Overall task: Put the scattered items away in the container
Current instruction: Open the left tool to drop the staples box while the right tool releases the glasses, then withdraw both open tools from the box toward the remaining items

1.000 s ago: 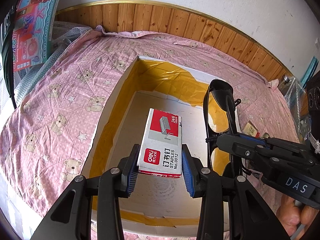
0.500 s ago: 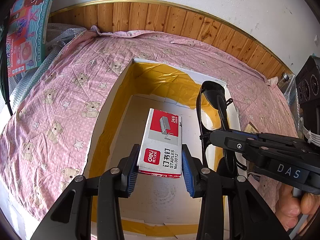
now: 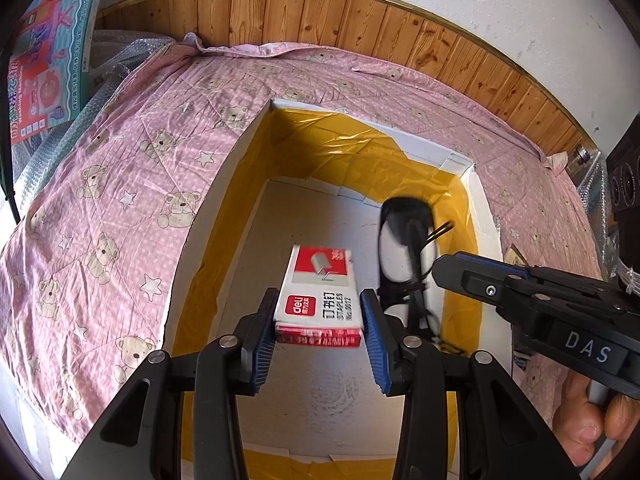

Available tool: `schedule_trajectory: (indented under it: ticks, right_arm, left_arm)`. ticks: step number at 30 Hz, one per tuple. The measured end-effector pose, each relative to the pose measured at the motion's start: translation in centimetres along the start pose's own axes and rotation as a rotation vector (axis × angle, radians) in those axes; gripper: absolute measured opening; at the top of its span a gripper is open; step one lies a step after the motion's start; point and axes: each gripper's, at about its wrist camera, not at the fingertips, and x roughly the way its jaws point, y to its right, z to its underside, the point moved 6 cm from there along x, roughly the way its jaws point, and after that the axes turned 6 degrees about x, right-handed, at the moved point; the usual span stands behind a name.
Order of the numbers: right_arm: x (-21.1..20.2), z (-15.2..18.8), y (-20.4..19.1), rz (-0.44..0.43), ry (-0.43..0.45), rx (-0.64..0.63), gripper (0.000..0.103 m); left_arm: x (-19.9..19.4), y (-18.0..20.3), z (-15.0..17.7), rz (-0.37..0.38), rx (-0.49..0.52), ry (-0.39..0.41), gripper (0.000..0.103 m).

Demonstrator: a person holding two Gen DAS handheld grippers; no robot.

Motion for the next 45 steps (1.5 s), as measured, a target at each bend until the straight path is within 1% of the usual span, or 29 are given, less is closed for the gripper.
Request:
schedule_trajectory:
  ticks: [3, 6, 11, 14, 18, 23, 35, 45]
  right_arm:
    - [-0.3, 0.3, -0.2, -0.013, 0.011, 0.006, 0.023]
    - [-1.0, 1.1, -0.3, -0.043, 0.025, 0.016, 0.024]
    - [-2.4, 3.2, -0.5, -0.083, 0.049, 0.035, 0.026]
    - [-2.9, 4.5, -0.4, -0.103, 0.051, 0.047, 0.026]
    - [-3.8, 5.9, 0.0, -0.121, 0.062, 0.062, 0.026]
    - [-5.2, 7.0, 0.4, -0.139, 0.081, 0.066, 0.026]
    - [-7.8, 9.9, 0.4, -0.194, 0.101, 0.054, 0.026]
    - [-10.2, 12.0, 2.1, -0.219, 0.132, 0.075, 0.026]
  left_arm:
    - [0.4, 0.1, 0.4, -0.002, 0.002, -0.024, 0.051]
    - [0.0, 0.1, 0.8, -0.005, 0.004, -0.020, 0.053]
    - [-0.7, -0.4, 1.7, -0.014, -0.006, -0.020, 0.053]
    - [-1.0, -0.5, 2.3, -0.005, -0.015, -0.027, 0.054]
    - [-2.1, -0.3, 3.0, 0.007, -0.027, -0.014, 0.054]
    - [-3.5, 0.9, 3.6, 0.008, 0.001, 0.005, 0.054]
    - [-5.4, 4.8, 5.7, -0.001, 0.070, 0.008, 0.054]
    - [-7.0, 8.6, 6.7, -0.005, 0.133, 0.027, 0.054]
